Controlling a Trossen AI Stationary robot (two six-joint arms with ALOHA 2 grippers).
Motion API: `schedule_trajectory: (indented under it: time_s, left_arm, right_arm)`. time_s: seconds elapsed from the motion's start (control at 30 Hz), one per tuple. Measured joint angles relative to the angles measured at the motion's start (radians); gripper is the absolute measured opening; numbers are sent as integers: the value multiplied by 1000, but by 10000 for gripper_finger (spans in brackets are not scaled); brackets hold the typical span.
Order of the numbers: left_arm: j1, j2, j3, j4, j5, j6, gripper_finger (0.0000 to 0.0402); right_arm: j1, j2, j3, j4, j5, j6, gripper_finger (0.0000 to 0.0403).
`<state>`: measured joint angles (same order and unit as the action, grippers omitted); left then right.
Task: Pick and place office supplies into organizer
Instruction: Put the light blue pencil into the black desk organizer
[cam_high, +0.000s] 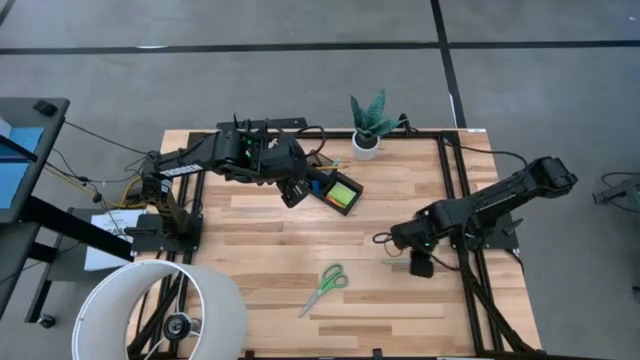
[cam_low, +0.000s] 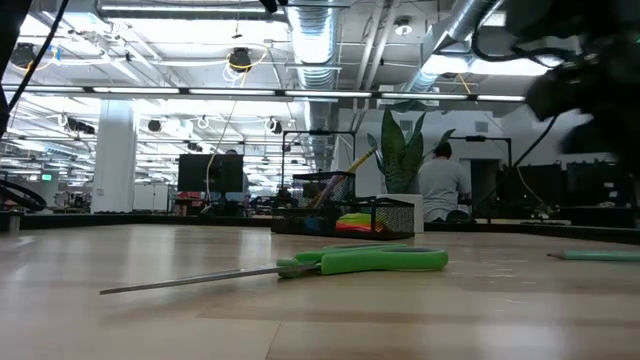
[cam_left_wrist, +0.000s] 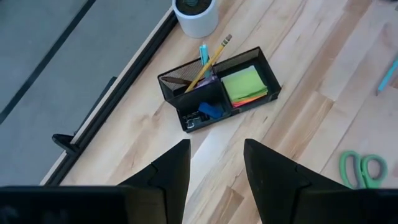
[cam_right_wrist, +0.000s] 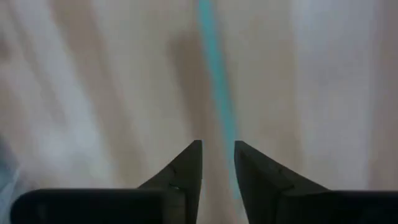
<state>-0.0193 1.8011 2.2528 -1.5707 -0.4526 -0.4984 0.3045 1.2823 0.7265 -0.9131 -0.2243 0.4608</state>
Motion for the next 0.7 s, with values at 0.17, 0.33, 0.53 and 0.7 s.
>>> schedule_trajectory:
  time_s: [0.17, 0.33, 0.53, 0.7]
  left_arm:
    - [-6, 0, 0, 0, -7, 6, 144]
    - [-14, 0, 0, 0, -54, 15, 144]
    - [-14, 0, 0, 0, -87, 54, 144]
    - [-14, 0, 0, 0, -101, 60, 144]
  right_arm:
    - [76, 0, 24, -222, -112, 85, 95]
    - [150, -1, -63, -249, -185, 140, 93]
    - [134, 0, -152, -187, -219, 199, 93]
    - [73, 29, -209, -47, -191, 241, 81]
